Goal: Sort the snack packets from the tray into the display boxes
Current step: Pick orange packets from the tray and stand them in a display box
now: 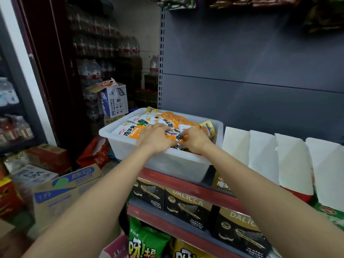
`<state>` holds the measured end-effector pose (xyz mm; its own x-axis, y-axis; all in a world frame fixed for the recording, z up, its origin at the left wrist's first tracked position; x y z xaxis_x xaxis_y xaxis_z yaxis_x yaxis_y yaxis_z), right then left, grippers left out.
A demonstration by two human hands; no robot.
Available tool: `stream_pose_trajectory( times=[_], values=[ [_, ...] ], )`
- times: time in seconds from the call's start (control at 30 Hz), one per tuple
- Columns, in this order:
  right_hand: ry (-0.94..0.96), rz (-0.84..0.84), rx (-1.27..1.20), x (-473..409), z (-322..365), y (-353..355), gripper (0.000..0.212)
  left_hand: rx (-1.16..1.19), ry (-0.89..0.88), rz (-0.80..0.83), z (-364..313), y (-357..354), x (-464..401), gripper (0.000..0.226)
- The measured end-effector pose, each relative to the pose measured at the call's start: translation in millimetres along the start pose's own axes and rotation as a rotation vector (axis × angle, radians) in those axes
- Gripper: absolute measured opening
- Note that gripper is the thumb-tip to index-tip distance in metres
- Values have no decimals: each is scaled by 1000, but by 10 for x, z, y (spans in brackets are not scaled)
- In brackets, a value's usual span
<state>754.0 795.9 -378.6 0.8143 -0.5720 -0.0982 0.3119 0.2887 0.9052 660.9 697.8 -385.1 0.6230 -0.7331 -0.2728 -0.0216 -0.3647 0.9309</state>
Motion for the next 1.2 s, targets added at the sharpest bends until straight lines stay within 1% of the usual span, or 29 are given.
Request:
stream_pose_trajectory(
  times=[0.1,0.17,0.2,0.23,0.3,0.37,0.4,0.5,0.63,0.67,0.73,0.77,0.87,0.97,1.03,1.07,1.13,1.17,1.2],
  values=[
    [59,-4,-87,-14,-2,40,63,4,12,3,-6,12,18,67],
    [68,-16,-103,-5,7,64,69,9,17,4,-7,22,20,67],
    [49,-22,-78,-6,3,67,67,10,19,6,-8,26,24,67],
    [16,-22,-62,-8,-8,62,60,8,20,9,-10,28,33,66],
    [-57,-32,-65,2,-20,52,37,2,22,13,-18,32,44,66],
    [-69,-73,-65,14,-13,52,28,7,25,11,-21,40,47,66],
    [-65,-90,-58,4,-10,46,31,10,27,10,-21,43,49,65],
    [-53,-121,-65,-19,0,40,50,16,20,9,-24,51,58,65],
    [-123,-138,-52,-119,-44,43,67,20,7,17,-33,70,81,69],
    [-156,-150,-85,-131,-53,53,68,15,7,17,-33,72,80,70],
    [-188,-179,-238,-159,-84,65,64,12,18,11,-21,64,70,69],
    [-176,-194,-310,-175,-97,69,58,17,24,5,-14,52,66,67],
    [-127,-266,-505,-148,-78,114,29,41,19,-17,-7,32,63,61],
    [-120,-386,-708,-38,-87,260,25,77,18,-57,-8,48,81,53],
    [-110,-432,-850,104,-123,410,22,118,-3,-127,-36,62,108,45],
    [-102,-440,-919,183,-161,492,19,170,-24,-191,-75,82,122,39],
    [-69,-440,-1001,360,-255,657,16,348,-88,-302,-249,144,155,28],
    [-49,-437,-1026,448,-313,730,16,446,-141,-315,-390,175,179,25],
    [-37,-437,-1042,533,-385,798,16,539,-202,-291,-564,203,207,25]
  ],
)
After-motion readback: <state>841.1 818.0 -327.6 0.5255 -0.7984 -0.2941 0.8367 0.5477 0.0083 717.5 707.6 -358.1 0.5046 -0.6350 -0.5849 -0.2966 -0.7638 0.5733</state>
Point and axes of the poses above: each hand's wrist, its own x-axis away from the middle knuckle, its own y-axis out of the back of the hand, z = x × y, the point moved 2 cm from there along -x, towards the middle knuckle, and after that the axes turned 4 degrees about -x, right-handed, at the moved point
